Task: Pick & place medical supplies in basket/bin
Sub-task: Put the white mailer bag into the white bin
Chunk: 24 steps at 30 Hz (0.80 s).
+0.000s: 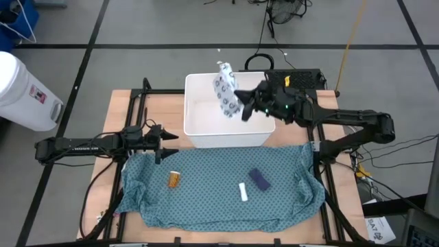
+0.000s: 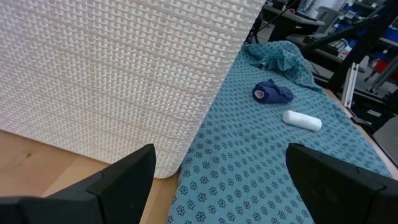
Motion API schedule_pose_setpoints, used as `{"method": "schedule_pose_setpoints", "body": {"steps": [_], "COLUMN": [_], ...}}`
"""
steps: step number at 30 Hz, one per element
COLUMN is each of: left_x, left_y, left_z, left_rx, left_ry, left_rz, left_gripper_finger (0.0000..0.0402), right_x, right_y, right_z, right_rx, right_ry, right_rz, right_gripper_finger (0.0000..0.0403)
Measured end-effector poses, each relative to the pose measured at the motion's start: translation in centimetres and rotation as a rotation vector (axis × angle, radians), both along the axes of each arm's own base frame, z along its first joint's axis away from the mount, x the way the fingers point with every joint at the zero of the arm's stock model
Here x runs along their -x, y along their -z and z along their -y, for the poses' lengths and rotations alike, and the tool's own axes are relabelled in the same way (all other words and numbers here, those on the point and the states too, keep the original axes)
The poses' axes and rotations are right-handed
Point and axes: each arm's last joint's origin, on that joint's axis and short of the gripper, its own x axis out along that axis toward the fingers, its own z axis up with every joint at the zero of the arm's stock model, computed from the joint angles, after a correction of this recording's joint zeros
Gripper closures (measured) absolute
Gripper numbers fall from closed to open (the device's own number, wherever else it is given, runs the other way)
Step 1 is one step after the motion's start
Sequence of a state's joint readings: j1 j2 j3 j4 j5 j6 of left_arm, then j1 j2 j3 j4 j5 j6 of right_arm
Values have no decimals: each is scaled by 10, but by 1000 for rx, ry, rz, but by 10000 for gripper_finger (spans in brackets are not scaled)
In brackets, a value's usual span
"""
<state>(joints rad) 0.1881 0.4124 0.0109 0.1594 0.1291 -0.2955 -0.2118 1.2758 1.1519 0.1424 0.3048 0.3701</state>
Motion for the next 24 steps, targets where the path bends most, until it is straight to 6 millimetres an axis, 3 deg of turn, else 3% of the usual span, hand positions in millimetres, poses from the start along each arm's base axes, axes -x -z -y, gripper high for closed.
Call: {"method": "schedule_pose_setpoints", "body": {"steps": [5,12,24], "left_x": [0,0,0], "left_y": [0,0,0], "left_z": [0,0,-1], "left_rx": [0,-1,-12], "left_ry": [0,-2,-32], "left_rz": [1,2,0], "left_gripper_finger": [41,41,41], "right_x": [4,9,-1], "right_y": [9,39,79], "right_z": [27,56,76], "right_rx": [-95,-225,-276], "right_ry": [50,127,159], "right_rz": [-20,-209,-423], "right_gripper_finger": [403,403,403]}}
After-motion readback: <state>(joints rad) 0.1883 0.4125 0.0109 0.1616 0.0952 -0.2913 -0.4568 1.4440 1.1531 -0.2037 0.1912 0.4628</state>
